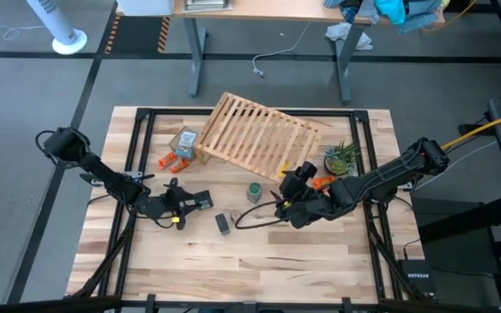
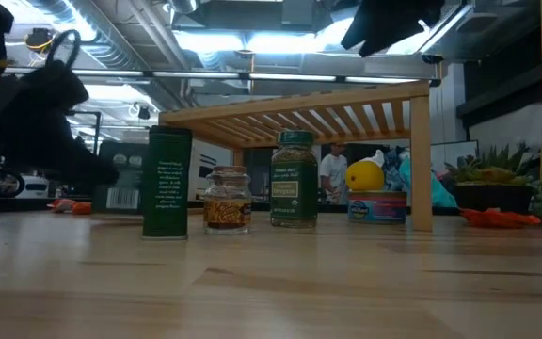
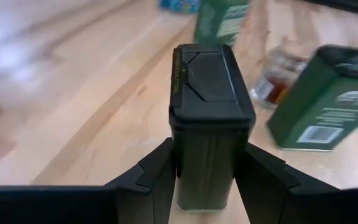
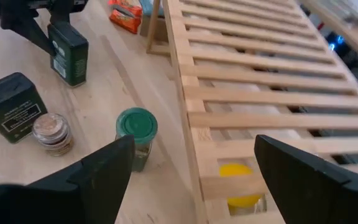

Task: Shelf spices
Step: Remove the green seasoning can from the shelf

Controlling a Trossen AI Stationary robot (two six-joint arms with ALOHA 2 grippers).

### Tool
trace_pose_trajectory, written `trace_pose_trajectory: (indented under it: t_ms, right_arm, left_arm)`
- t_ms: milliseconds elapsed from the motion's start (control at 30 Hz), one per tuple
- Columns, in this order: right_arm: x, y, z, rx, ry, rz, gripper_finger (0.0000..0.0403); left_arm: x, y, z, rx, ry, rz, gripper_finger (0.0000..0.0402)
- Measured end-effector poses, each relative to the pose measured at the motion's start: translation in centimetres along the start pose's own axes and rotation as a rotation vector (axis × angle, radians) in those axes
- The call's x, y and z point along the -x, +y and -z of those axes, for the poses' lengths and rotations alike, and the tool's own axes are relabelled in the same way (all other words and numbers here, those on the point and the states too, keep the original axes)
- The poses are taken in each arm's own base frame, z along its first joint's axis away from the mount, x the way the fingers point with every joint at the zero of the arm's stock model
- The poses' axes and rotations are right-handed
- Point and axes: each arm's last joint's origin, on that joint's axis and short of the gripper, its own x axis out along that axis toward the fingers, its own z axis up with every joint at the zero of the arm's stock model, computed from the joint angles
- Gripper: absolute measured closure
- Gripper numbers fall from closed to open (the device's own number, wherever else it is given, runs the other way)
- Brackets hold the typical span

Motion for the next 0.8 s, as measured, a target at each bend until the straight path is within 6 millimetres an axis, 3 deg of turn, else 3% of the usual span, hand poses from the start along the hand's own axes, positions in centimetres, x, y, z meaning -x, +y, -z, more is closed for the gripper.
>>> trace_pose_trajectory:
  t_ms: [167, 467, 800]
  right_arm:
    - [1.1, -0.4, -0.5, 0.041, -0.041, -0.014, 0.0066]
    - [5.0, -1.0, -0.7, 0.027, -0.129, -0.087, 0.0066]
    - [6.0, -0.3, -0.2, 0.042, -0.149, -0.113, 0.0066]
  left_arm:
    - [0.0, -0.4, -0.8, -0.039, -0.064, 0.028, 0.0264]
    - [0.0, -0.3, -0.6, -0.030, -0.056, 0.020, 0.0263]
    - [0.0, -0.1, 0.2, 0.108, 0.059, 0.048, 0.0263]
